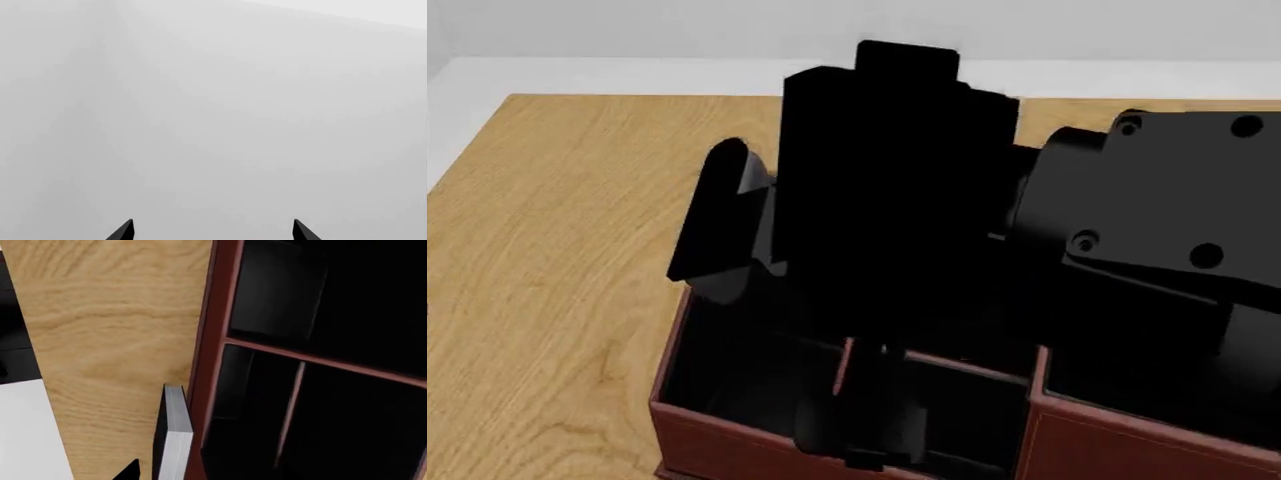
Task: Pick up the book and place it in the front compartment of the caddy.
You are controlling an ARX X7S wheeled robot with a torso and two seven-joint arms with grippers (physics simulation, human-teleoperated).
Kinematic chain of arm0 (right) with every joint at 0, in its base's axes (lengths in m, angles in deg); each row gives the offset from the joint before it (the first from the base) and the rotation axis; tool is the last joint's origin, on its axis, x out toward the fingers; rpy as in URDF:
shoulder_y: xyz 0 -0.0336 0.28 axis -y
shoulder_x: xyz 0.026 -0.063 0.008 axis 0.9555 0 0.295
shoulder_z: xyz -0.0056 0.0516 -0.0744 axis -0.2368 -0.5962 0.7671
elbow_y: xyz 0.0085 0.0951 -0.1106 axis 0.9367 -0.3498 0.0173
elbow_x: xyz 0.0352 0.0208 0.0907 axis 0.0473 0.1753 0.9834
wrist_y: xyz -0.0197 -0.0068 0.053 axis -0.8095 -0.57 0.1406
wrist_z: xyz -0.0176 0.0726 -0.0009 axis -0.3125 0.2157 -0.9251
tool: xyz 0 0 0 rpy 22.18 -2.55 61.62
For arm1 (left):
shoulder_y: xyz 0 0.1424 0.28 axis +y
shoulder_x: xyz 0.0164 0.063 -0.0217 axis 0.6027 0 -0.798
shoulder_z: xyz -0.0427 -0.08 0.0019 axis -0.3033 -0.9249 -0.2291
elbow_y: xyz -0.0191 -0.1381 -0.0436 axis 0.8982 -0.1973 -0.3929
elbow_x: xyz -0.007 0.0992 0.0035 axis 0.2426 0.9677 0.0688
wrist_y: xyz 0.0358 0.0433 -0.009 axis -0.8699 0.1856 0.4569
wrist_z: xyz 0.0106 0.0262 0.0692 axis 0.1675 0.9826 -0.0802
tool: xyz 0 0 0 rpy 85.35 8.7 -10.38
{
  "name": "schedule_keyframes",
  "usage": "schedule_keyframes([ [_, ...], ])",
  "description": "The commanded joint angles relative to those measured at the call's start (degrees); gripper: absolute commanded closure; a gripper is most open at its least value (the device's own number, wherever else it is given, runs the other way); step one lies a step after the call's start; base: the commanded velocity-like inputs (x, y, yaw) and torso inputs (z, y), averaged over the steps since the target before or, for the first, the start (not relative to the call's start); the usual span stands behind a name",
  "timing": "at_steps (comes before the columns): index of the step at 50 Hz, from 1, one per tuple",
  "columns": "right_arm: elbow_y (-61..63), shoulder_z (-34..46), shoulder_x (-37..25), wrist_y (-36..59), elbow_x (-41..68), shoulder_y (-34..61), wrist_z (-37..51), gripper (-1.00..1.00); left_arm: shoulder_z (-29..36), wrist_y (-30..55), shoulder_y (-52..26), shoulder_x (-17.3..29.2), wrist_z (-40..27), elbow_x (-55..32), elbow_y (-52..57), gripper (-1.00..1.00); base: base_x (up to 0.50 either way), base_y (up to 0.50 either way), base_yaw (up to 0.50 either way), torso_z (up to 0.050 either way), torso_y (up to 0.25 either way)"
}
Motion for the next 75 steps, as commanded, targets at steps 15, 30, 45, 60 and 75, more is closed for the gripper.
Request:
schedule_keyframes([
  [15,1.0,3.2,-0.6,-0.5,-0.8,-8.4,2.3,-1.00,0.9,-1.0,0.0,0.6,-0.5,0.0,-0.5,-1.00,0.00,0.00,0.00,0.000,0.000],
  [30,2.1,7.1,-1.1,0.4,-2.2,-10.0,1.9,-1.00,0.9,-1.3,0.2,1.1,-1.3,-0.8,0.1,-1.00,0.00,0.00,0.00,0.000,0.000],
  [45,1.2,10.1,-0.5,0.4,-3.7,-11.0,0.6,-1.00,1.6,-2.2,0.1,1.3,-1.1,-0.1,-0.7,-1.00,0.00,0.00,0.00,0.000,0.000],
  [60,-2.0,12.4,0.7,-1.4,-6.1,-13.3,0.1,-1.00,3.4,-3.6,0.0,0.8,0.0,2.4,-2.4,-1.00,0.00,0.00,0.00,0.000,0.000],
  [75,-5.2,13.1,1.8,-3.5,-7.7,-16.0,0.0,-1.00,1.5,-3.1,0.9,2.3,-1.9,-0.8,-0.3,-1.00,0.00,0.00,0.00,0.000,0.000],
])
